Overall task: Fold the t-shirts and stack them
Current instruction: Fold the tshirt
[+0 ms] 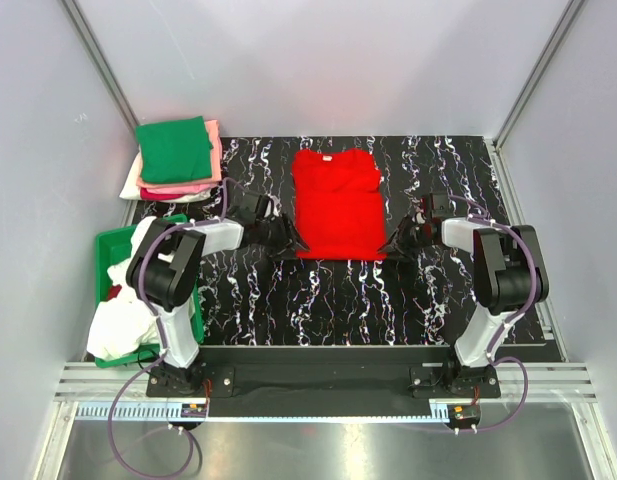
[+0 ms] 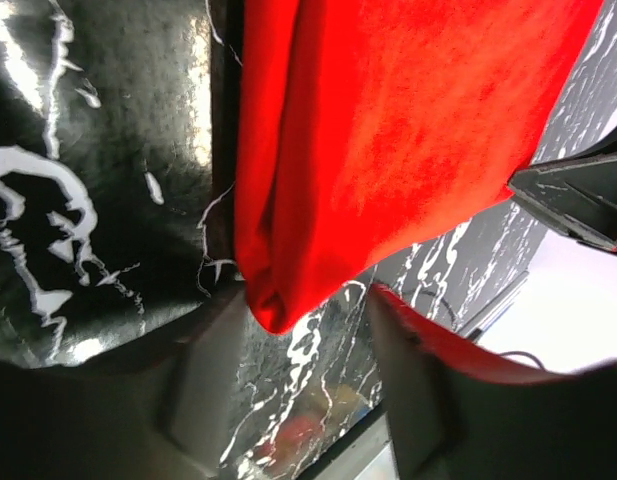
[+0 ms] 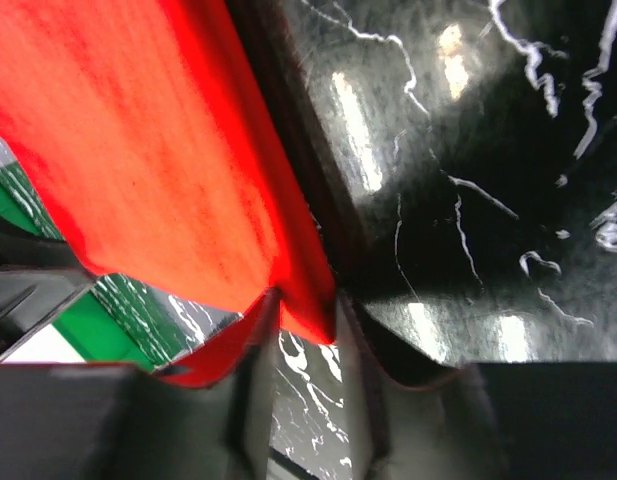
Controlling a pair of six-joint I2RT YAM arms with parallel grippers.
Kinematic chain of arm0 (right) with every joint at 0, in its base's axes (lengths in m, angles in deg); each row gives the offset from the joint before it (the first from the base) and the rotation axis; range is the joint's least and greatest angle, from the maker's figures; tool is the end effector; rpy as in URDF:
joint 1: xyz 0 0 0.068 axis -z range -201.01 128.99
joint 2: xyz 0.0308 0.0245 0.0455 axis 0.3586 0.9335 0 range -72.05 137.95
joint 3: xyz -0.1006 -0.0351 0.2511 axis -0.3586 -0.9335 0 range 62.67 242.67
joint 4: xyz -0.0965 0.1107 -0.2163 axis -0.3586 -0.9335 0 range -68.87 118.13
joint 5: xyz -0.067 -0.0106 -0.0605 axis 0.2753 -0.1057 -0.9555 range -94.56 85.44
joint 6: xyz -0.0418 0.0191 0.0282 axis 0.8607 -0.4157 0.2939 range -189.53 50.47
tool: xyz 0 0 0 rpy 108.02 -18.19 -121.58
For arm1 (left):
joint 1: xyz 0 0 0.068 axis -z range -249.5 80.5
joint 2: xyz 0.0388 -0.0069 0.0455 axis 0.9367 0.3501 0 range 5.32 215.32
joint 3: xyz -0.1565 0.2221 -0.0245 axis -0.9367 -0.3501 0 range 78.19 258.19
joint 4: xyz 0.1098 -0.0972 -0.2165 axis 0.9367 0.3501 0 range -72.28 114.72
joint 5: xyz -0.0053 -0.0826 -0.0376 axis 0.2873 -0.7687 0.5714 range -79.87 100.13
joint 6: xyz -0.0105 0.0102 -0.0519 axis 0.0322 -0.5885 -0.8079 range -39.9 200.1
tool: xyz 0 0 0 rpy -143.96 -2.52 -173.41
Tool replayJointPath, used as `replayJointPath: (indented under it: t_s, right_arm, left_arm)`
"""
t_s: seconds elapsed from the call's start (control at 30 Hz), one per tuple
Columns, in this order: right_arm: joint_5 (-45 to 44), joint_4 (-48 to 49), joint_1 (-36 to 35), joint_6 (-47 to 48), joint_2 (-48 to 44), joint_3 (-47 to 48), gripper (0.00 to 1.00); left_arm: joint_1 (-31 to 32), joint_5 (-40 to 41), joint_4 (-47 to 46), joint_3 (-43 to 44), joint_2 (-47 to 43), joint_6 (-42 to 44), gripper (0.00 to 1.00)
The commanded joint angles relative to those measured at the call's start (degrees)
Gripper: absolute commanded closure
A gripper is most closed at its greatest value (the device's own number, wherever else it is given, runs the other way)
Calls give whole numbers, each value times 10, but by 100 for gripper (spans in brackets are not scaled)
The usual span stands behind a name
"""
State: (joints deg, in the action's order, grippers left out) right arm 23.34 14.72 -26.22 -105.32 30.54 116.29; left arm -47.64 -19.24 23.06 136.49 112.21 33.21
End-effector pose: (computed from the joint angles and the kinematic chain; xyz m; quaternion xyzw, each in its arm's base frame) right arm 0.3296 0.0467 0.1322 0.1930 0.9243 0.3004 0.1350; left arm 0.3328 -0.1523 0.1371 -0.1227 0.9150 -0.3681 0.1111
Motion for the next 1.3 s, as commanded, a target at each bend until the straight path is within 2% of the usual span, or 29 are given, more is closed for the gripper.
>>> replayJointPath:
  t_s: [0.0, 0.1, 0.13, 0.2, 0.23, 0.3, 0.47, 0.6, 0.7, 0.87, 1.03, 1.13, 1.27]
  right_arm:
    - [-22, 15, -2, 9, 22, -7, 69]
    - [-19, 15, -2, 10, 17, -12, 83]
    - [-20, 14, -1, 10, 14, -18, 86]
    - [-27, 2, -2, 15, -5, -22, 92]
    - [-28, -2, -2, 15, -14, -26, 95]
    - [-34, -21, -2, 20, -43, -31, 100]
    - [-43, -86, -2, 16, -128, -59, 100]
    - [-43, -146, -1, 10, -258, -96, 100]
    - [-37, -216, -1, 2, -357, -113, 100]
    - [-29, -329, -2, -16, -502, -96, 100]
    - [-20, -362, -2, -24, -523, -59, 100]
    - [-29, -344, -2, -16, -490, -34, 100]
    - [-50, -319, -2, 2, -410, 12, 100]
  left_arm:
    - [12, 13, -18, 15, 20, 0, 49]
    - [16, 7, -17, 29, 32, -1, 65]
    - [18, 7, -10, 36, 31, 1, 81]
    - [24, 11, -2, 39, 25, 5, 96]
    - [27, 16, 5, 39, 14, 7, 100]
    - [34, 23, 11, 30, -1, 7, 100]
    - [69, 40, 34, -25, -91, 7, 100]
    - [106, 42, 41, -95, -192, -32, 100]
    - [142, 79, 125, -99, -275, -40, 100]
    - [171, 105, 191, -129, -398, -60, 100]
    - [171, 113, 234, -125, -457, -67, 99]
    - [163, 133, 263, -97, -432, -41, 98]
    - [136, 116, 275, -36, -374, -1, 99]
